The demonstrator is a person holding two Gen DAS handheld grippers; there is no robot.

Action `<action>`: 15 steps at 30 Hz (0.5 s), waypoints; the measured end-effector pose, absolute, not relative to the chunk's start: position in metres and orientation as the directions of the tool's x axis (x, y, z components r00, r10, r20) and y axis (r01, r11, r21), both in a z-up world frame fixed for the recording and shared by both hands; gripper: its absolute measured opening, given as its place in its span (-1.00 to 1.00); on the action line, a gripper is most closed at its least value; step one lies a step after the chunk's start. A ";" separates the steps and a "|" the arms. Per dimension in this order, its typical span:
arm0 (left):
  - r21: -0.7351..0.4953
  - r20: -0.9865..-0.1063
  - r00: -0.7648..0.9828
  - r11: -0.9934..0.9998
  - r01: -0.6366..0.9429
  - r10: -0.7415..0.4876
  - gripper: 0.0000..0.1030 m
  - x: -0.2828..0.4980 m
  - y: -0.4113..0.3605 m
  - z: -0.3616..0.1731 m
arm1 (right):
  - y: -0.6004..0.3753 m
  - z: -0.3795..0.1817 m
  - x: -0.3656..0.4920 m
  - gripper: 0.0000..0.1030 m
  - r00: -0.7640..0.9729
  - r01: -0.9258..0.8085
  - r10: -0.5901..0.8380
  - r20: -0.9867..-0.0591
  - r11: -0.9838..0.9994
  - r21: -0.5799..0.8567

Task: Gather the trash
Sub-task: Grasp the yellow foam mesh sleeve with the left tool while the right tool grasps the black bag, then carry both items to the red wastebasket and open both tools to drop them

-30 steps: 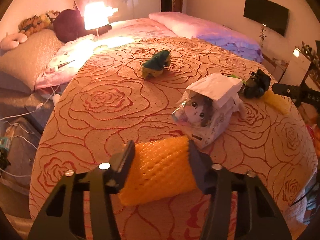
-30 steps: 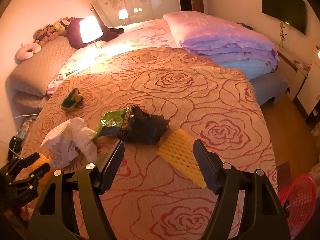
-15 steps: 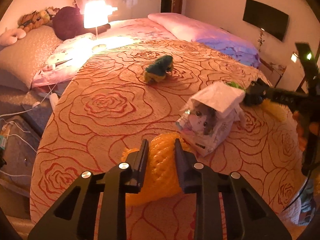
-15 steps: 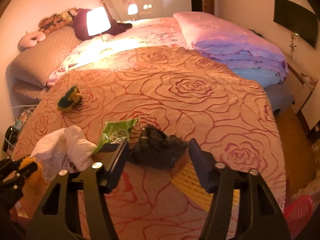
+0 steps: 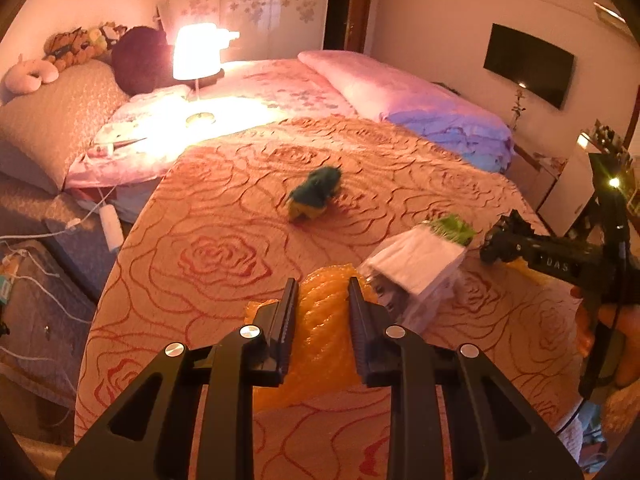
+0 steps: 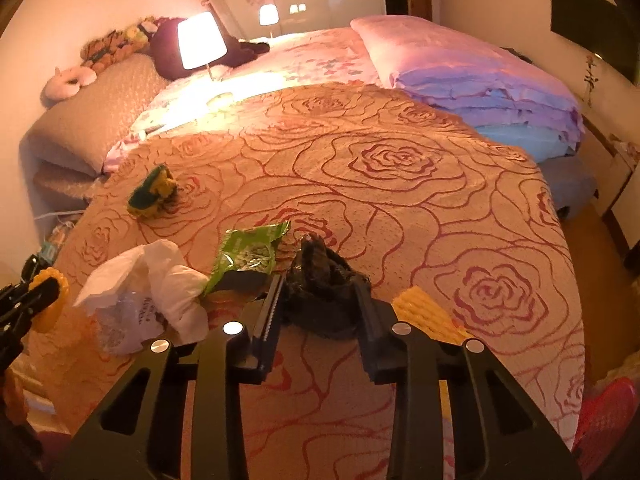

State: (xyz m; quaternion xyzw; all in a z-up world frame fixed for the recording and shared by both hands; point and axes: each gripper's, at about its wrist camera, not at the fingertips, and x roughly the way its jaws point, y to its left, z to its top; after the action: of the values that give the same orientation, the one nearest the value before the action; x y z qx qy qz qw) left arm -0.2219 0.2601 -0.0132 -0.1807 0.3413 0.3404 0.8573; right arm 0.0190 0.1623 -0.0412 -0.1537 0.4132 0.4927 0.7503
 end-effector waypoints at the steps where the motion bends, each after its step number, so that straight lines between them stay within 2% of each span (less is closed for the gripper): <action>1: -0.079 -0.704 0.543 0.710 -0.700 0.458 -0.55 -0.219 0.258 -0.010 | 0.159 -0.039 0.019 -0.37 0.176 -0.863 0.618 -0.767 0.471 0.181; 15: -0.098 -0.632 0.665 0.810 -0.578 0.398 -0.55 -0.174 0.223 0.026 | 0.088 -0.012 0.031 -0.37 0.270 -0.780 0.647 -0.713 0.581 0.232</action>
State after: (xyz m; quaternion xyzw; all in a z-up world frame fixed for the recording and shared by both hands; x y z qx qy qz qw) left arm -0.1742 0.2227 0.0257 -0.1466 0.3070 0.2707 0.9005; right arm 0.0305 0.0879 -0.0121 -0.0822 0.4028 0.4501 0.7927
